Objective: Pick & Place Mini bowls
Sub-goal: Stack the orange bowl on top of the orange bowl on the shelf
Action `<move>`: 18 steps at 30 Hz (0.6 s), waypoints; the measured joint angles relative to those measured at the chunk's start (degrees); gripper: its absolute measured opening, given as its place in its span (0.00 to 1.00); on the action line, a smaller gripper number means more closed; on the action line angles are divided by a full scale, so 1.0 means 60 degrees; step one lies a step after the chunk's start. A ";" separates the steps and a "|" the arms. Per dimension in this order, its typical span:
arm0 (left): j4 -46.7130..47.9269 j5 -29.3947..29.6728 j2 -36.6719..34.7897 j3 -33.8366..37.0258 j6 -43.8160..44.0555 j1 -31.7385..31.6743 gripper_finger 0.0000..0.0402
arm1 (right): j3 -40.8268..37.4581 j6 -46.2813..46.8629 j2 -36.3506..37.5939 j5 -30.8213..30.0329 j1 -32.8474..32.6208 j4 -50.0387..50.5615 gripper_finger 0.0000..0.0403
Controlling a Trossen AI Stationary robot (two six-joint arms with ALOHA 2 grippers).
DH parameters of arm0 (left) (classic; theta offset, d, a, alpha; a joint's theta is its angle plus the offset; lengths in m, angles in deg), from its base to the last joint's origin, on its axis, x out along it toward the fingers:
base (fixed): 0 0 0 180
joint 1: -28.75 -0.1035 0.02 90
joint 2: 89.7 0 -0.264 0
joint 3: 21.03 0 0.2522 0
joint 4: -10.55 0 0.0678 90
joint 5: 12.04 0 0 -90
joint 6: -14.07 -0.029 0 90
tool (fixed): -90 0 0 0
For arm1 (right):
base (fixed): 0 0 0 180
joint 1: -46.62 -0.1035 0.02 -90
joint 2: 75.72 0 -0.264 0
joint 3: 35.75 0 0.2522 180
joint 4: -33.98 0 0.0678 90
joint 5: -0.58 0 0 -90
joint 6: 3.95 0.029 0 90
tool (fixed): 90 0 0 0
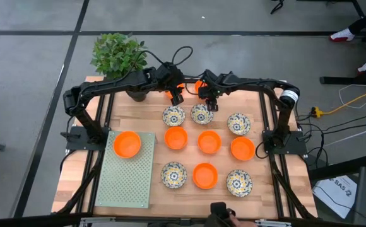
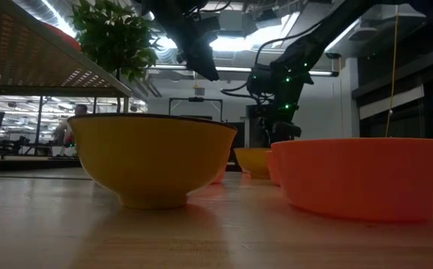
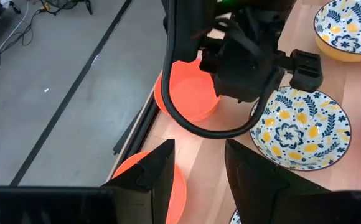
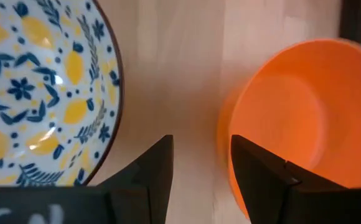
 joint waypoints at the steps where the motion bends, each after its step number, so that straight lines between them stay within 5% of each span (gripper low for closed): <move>1: 0.0000 0.0000 0.0000 0.0000 0.0000 0.0003 0.34 | 0.0000 0.0012 -0.0052 -0.0007 0.0013 -0.0010 0.40; 6: 0.0000 0.0002 0.0000 0.0000 0.0000 0.0004 0.34 | 0.0000 0.0037 -0.0128 -0.0015 0.0026 -0.0022 0.32; 13: -0.0047 0.0004 0.0000 0.0000 0.0000 0.0000 0.34 | 0.0000 0.0442 -0.0128 -0.0012 0.0115 0.0004 0.05; 18: -0.0193 0.0002 -0.0004 0.0000 0.0000 0.0004 0.34 | 0.0121 0.0797 -0.0117 0.0083 0.0247 0.0354 0.04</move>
